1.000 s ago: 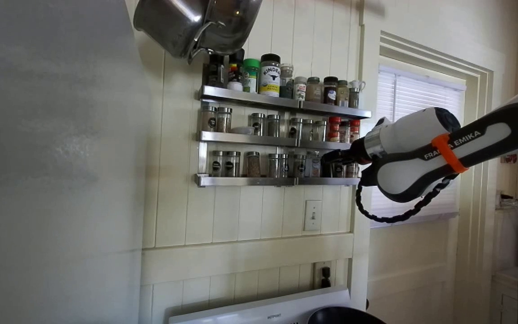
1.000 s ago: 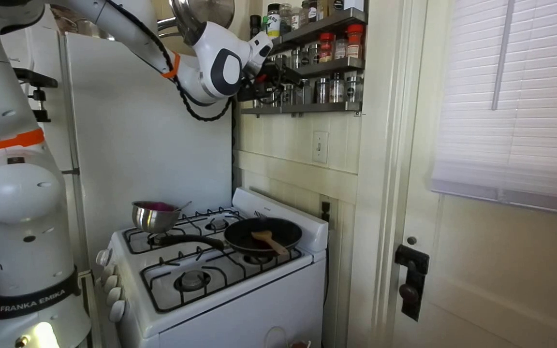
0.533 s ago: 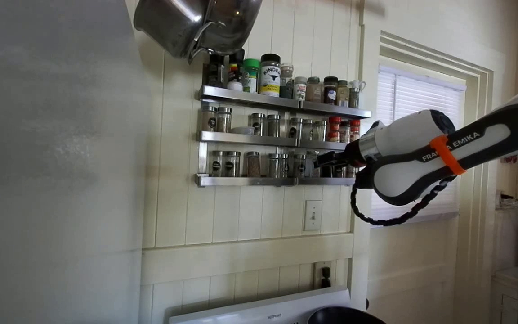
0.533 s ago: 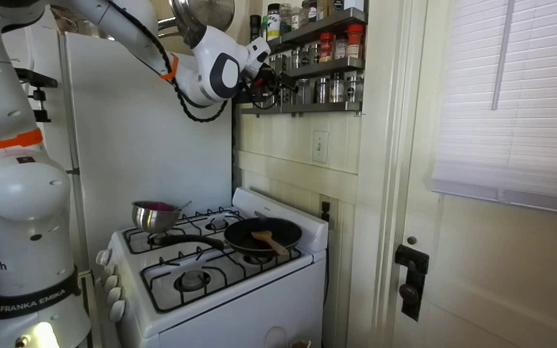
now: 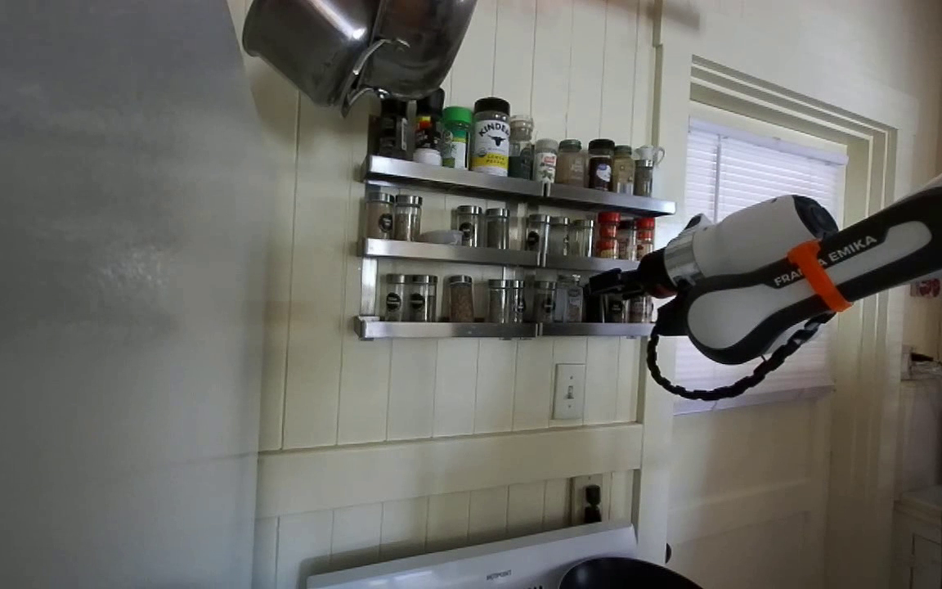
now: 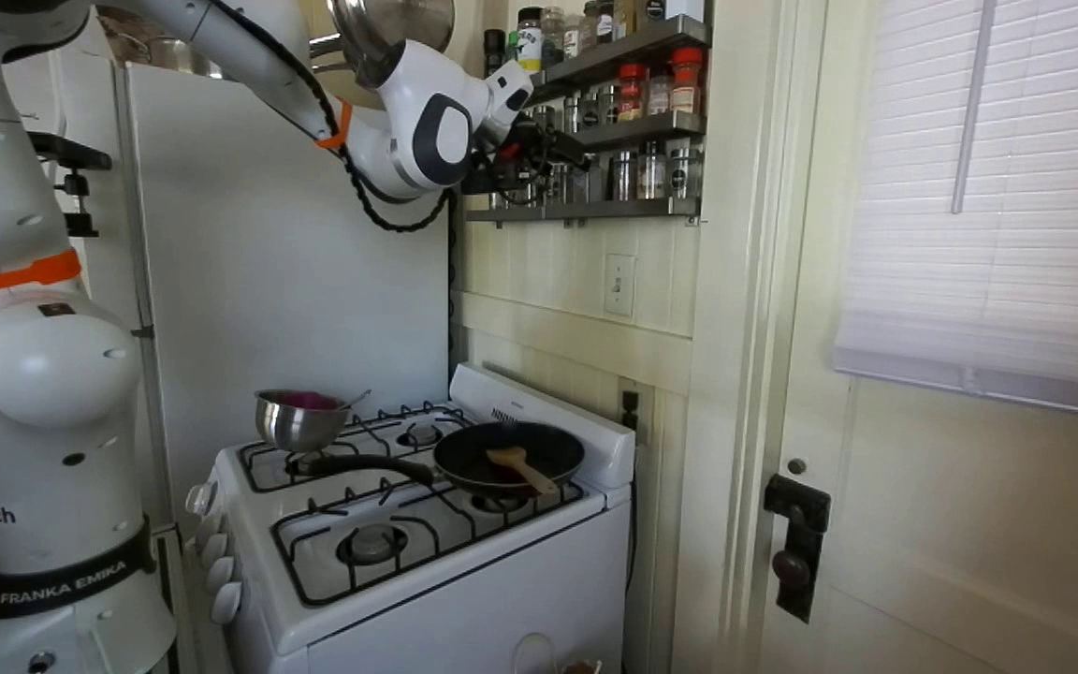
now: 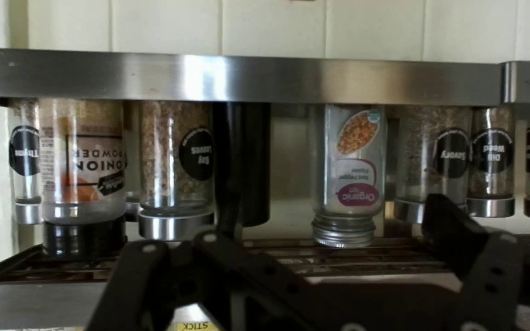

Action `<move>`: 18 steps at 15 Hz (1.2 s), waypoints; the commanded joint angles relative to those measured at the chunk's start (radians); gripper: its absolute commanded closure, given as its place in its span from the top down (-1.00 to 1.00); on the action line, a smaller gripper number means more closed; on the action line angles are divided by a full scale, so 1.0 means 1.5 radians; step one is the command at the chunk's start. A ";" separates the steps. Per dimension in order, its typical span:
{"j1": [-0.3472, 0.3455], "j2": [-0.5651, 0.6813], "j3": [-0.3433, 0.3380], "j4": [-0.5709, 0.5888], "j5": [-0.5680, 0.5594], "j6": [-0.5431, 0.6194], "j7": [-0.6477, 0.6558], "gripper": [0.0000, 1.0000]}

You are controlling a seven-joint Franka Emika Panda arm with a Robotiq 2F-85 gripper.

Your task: Grab a bottle, then put some spice onto the pan

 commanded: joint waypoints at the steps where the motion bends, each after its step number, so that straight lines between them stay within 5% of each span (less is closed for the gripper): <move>1: 0.045 -0.003 -0.041 0.005 -0.009 -0.017 -0.002 1.00; 7: 0.121 0.012 -0.109 0.023 -0.016 -0.035 -0.017 1.00; 18: 0.180 0.102 -0.170 0.101 -0.007 -0.027 -0.057 1.00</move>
